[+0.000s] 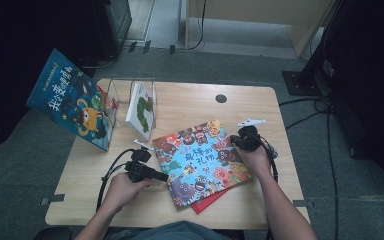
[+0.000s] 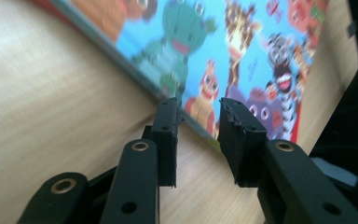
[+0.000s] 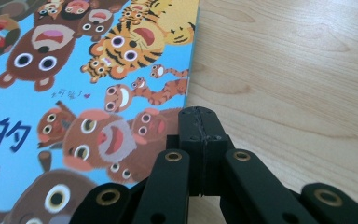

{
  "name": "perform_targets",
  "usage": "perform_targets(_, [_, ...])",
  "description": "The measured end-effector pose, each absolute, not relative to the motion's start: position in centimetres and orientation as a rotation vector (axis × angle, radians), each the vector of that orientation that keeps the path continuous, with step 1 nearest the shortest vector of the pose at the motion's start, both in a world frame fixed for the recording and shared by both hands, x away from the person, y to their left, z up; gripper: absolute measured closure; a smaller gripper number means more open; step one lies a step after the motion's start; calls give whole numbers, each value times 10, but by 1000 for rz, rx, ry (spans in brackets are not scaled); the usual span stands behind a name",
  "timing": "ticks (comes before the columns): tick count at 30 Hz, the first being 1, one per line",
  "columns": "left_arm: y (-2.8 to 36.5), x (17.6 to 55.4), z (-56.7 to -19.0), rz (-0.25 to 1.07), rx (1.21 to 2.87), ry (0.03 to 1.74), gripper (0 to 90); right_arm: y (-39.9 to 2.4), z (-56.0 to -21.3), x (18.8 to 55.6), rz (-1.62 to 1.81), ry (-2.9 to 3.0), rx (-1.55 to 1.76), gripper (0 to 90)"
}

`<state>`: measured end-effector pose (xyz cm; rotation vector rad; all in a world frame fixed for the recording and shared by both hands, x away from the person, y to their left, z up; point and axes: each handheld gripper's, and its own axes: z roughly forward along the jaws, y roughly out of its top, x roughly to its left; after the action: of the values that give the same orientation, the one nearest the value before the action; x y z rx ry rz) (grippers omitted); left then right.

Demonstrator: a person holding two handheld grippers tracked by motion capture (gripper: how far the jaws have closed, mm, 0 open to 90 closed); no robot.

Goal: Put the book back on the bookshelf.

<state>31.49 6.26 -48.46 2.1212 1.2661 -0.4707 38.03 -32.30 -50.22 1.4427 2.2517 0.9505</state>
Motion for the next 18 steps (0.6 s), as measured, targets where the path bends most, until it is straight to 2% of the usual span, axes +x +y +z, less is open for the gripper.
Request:
perform_targets(9, [58,321,-487,-390,2208,1240,745,-329,-491,354,1010,2234,1398,900])
perform_targets(18, [52,320,-489,-408,2196,1230,773,-341,-487,336,1014,2198,1412,900])
